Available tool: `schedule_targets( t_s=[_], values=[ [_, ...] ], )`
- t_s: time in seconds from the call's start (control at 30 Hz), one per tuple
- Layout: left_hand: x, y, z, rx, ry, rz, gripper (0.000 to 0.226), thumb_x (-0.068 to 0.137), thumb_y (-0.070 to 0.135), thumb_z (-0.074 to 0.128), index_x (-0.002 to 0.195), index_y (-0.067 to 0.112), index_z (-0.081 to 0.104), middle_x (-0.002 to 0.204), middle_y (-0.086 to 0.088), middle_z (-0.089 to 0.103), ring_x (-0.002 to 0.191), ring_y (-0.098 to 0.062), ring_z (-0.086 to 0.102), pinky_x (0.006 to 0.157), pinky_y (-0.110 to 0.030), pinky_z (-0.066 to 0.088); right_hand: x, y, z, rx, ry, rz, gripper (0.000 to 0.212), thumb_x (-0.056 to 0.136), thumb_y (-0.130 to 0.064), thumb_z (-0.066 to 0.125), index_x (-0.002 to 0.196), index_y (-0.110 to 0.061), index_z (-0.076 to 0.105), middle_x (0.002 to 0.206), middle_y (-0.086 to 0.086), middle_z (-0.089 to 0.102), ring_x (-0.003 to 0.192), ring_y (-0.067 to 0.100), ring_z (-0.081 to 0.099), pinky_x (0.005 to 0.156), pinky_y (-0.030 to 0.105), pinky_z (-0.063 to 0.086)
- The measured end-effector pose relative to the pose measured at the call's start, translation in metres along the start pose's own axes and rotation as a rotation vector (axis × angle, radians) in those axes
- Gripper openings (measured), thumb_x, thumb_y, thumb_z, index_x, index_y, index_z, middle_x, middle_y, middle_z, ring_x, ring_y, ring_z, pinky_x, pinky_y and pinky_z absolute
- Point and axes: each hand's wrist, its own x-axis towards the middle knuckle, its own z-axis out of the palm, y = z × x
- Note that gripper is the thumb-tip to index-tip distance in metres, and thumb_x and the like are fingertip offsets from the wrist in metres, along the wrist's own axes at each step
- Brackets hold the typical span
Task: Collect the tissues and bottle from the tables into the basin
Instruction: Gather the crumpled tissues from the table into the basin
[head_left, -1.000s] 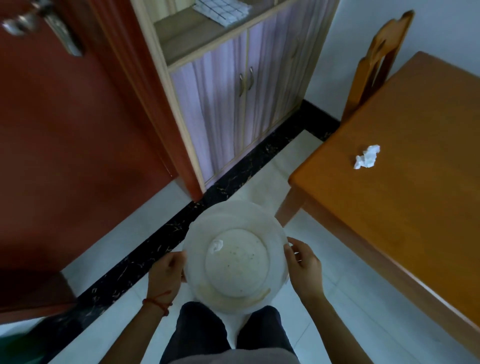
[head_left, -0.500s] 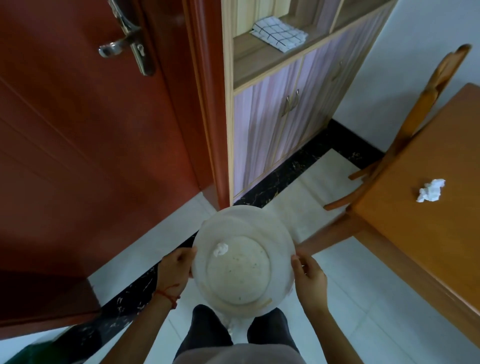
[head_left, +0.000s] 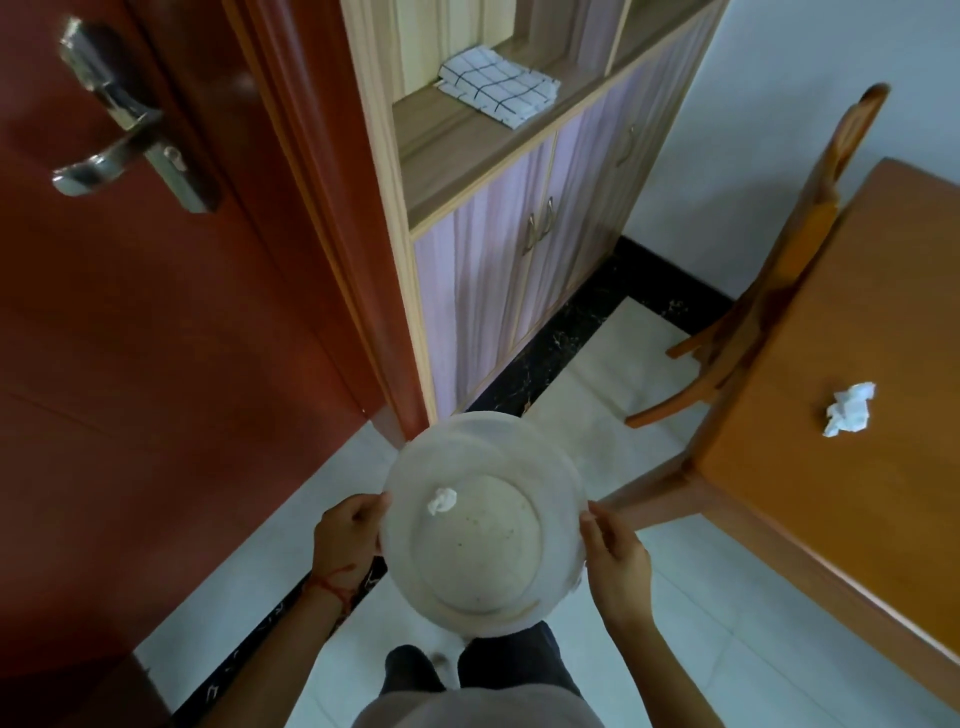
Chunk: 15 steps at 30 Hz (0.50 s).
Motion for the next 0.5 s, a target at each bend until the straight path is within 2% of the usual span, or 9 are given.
schedule_targets(
  t_s=[0.03,0.13,0.23,0.33,0.43,0.5],
  values=[
    [0.012,0.009,0.006,-0.001,-0.014,-0.002,0.039,0.069,0.05,0.055,0.07,0.013,0.068,0.075,-0.011,0.07,0.077,-0.033,0.065,0.077,-0.05,0.056,0.012,-0.004,-0.001,0.004,0.013,-0.004,0.023,0.094,-0.023,0.047,0.109,-0.017,0.063,0.08,-0.006,0.059,0.071,0.001,0.055,0.067,0.019,0.047],
    [0.045,0.038,0.025,0.018,-0.042,0.007,0.036,0.063,0.054,0.057,0.059,0.02,0.065,0.058,0.002,0.065,0.067,-0.03,0.062,0.076,-0.054,0.055,0.048,-0.014,-0.006,0.03,0.029,0.005,0.025,0.094,-0.022,0.046,0.112,-0.014,0.061,0.088,-0.003,0.061,0.074,-0.001,0.055,0.063,0.01,0.04],
    [0.074,0.067,0.043,0.036,-0.069,0.018,0.036,0.065,0.053,0.056,0.058,0.019,0.063,0.06,-0.004,0.063,0.067,-0.031,0.061,0.076,-0.057,0.054,0.076,-0.025,-0.015,0.055,0.052,0.02,0.027,0.094,-0.023,0.045,0.115,-0.012,0.059,0.097,-0.002,0.061,0.079,0.003,0.056,0.063,0.007,0.038],
    [0.106,0.083,0.059,0.052,-0.134,0.046,0.043,0.061,0.064,0.053,0.062,0.023,0.065,0.066,-0.01,0.065,0.073,-0.036,0.064,0.074,-0.058,0.054,0.107,-0.038,-0.02,0.075,0.09,0.047,0.027,0.094,-0.023,0.046,0.115,-0.011,0.058,0.099,-0.002,0.06,0.084,0.012,0.058,0.065,0.008,0.039],
    [0.138,0.103,0.076,0.079,-0.173,0.048,0.041,0.061,0.064,0.053,0.059,0.025,0.063,0.061,-0.006,0.062,0.071,-0.036,0.063,0.071,-0.058,0.054,0.135,-0.048,-0.024,0.089,0.136,0.071,0.025,0.093,-0.023,0.048,0.112,-0.013,0.06,0.096,-0.004,0.06,0.076,0.001,0.054,0.066,0.013,0.041],
    [0.155,0.127,0.089,0.072,-0.189,0.074,0.043,0.06,0.061,0.054,0.051,0.018,0.057,0.049,0.002,0.056,0.061,-0.029,0.057,0.067,-0.051,0.055,0.155,-0.053,-0.025,0.117,0.175,0.08,0.024,0.093,-0.023,0.048,0.111,-0.014,0.061,0.097,-0.004,0.06,0.077,0.0,0.054,0.07,0.016,0.043]
  ],
)
